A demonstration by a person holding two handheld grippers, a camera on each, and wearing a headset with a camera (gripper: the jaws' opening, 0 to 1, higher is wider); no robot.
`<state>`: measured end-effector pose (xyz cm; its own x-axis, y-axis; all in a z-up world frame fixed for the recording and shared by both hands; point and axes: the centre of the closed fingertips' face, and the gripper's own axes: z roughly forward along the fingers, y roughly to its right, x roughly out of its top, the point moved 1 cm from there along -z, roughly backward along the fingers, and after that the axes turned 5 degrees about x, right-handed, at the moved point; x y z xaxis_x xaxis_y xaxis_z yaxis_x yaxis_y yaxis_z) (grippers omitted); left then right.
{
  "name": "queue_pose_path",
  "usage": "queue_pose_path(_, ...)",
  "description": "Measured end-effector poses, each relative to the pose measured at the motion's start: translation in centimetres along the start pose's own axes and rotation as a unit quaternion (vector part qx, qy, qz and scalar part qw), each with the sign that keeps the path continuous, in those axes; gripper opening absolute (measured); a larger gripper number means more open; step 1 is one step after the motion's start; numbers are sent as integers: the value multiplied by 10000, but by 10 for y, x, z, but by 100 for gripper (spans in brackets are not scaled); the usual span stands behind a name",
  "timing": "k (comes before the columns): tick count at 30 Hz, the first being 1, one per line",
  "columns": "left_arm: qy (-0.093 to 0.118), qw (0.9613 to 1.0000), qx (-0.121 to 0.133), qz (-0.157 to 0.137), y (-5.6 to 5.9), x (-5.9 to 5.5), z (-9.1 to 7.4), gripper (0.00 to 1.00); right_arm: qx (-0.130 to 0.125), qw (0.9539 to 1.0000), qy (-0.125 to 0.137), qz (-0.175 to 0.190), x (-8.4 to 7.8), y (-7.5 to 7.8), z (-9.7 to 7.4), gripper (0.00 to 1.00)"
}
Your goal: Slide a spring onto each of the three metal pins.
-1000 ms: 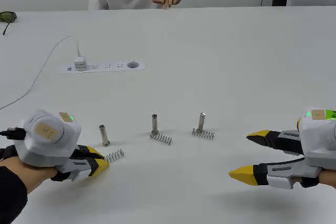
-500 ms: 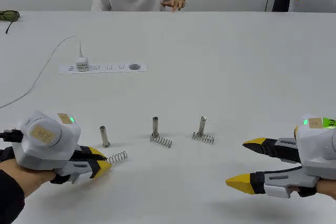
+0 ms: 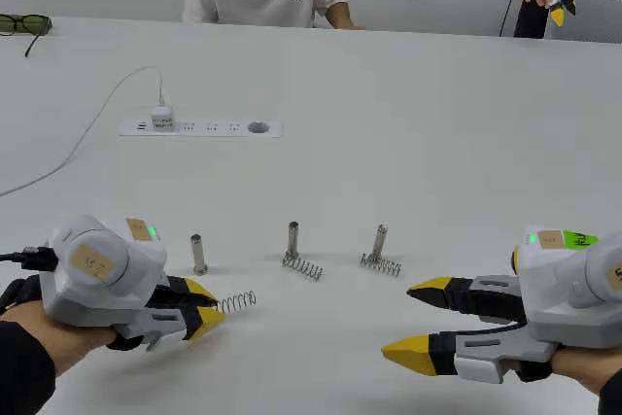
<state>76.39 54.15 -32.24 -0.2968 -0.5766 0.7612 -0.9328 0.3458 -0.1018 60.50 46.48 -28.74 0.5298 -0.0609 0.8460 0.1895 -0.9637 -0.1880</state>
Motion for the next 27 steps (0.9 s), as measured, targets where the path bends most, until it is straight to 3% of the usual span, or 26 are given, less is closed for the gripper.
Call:
queue_pose_path(7,103,9999,-81,69,7,3,-2,11,262,9996,34,-7,11,-7,16,43)
queue_pose_path(20,435,9987,-225,152,19,20,-10,11,817,9960,369,-73,54,-26,49,33)
queue_pose_path(27,656,9971,-338,201,29,31,-15,11,996,9943,339,-156,58,-33,60,32)
